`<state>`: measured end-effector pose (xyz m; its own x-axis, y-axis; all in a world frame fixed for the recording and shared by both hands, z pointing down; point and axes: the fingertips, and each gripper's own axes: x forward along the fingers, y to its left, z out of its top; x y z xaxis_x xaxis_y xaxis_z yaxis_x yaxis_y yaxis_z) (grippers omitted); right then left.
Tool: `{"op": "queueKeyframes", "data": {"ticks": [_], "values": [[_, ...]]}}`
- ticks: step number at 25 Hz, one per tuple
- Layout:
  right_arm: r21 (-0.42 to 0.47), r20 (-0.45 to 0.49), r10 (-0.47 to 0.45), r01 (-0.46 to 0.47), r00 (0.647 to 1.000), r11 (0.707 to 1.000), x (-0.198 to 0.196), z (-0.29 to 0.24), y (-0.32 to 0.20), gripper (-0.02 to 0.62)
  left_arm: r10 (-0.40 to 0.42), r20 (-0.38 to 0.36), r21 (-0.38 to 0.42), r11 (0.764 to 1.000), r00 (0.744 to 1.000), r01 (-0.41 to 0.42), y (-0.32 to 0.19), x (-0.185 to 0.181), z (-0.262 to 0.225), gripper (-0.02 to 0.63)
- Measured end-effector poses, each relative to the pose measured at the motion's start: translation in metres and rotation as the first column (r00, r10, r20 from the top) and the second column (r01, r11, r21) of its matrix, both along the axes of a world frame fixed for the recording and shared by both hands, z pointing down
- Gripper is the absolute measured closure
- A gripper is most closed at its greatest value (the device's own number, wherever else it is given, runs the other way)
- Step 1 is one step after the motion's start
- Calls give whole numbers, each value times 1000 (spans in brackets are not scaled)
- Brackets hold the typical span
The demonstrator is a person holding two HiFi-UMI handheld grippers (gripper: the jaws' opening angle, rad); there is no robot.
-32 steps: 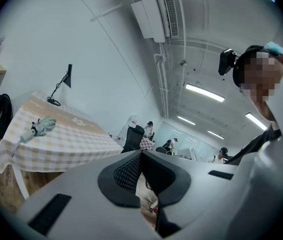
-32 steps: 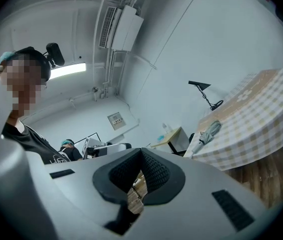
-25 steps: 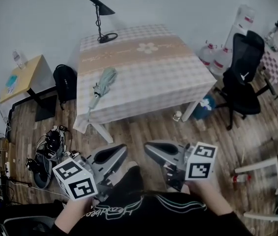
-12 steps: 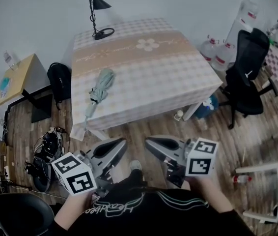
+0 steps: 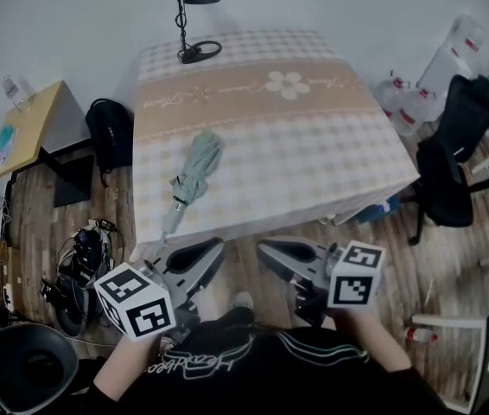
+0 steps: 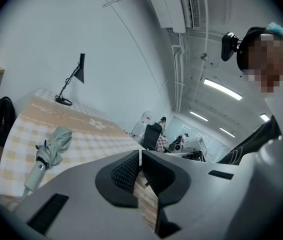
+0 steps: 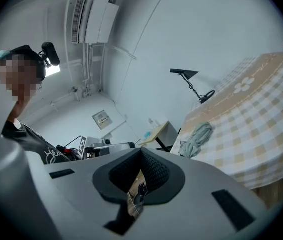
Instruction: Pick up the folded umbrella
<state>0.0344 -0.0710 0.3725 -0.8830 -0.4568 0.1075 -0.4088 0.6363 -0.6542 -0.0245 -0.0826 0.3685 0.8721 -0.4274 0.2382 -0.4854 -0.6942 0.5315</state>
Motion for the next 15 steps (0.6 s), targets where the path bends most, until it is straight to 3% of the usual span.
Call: {"op": "queueKeyframes", "data": {"ticks": [15], "values": [[-59, 1, -10, 10, 1000, 998, 7, 20, -91, 584, -94, 118, -13, 995, 989, 96, -109, -29, 40, 600]]}}
